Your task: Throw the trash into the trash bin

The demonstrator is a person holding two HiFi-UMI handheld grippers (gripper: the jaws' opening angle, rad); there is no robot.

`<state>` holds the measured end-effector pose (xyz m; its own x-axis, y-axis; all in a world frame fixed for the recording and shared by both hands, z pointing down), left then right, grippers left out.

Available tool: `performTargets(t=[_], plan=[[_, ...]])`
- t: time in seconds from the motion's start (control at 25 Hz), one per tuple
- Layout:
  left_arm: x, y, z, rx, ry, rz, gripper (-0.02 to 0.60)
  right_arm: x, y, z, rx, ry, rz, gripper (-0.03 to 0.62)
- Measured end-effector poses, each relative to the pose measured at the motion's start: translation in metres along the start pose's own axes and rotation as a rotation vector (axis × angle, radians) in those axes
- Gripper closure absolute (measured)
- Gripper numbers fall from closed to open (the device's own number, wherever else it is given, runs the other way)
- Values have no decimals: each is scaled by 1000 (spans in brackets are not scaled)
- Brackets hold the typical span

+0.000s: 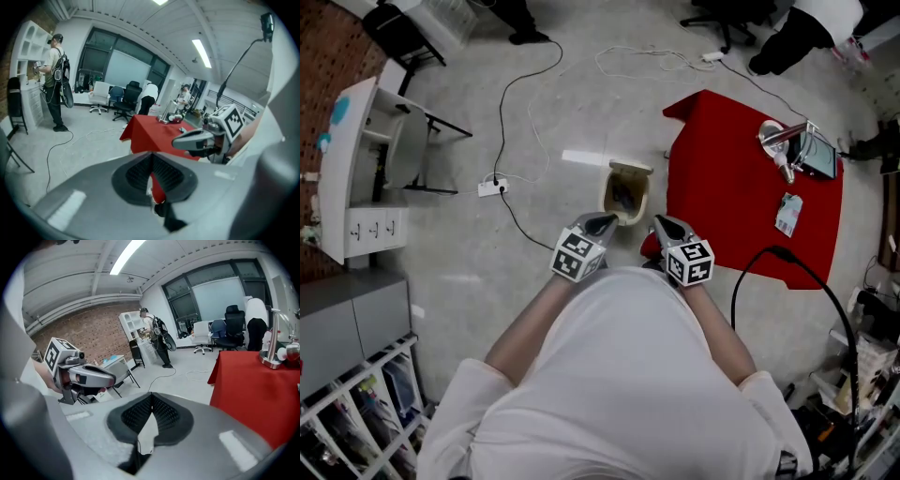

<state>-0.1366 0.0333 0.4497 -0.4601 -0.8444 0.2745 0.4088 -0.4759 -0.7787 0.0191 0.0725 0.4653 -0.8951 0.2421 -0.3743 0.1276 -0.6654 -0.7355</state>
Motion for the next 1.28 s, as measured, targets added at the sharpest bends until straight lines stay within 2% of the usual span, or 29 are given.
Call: performTargets(t=[0.32, 0.56, 0.68, 1.28], plan=[[2, 5, 2, -9, 17, -16, 577, -5, 7, 1, 11, 13, -31, 592], [0, 9, 4, -18, 0, 6, 577, -7, 12, 0, 4, 7, -24, 592], [-2, 9, 7, -21, -20, -8, 577, -11, 11, -1, 6, 1, -16, 592], [-21, 15, 32, 24, -38, 34, 577, -33, 2, -22, -8, -9, 21, 592]])
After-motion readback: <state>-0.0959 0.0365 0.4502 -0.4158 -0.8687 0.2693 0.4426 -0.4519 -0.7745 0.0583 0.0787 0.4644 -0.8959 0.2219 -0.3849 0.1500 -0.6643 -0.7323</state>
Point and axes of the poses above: the fingertips, and each gripper's own axes: z forward along the fingers, x to its left, y out of its top, the point moved 5 cm from there along -z, backward along the fingers, and after that the axes turned 4 degrees about z, right-handed, at the moved point
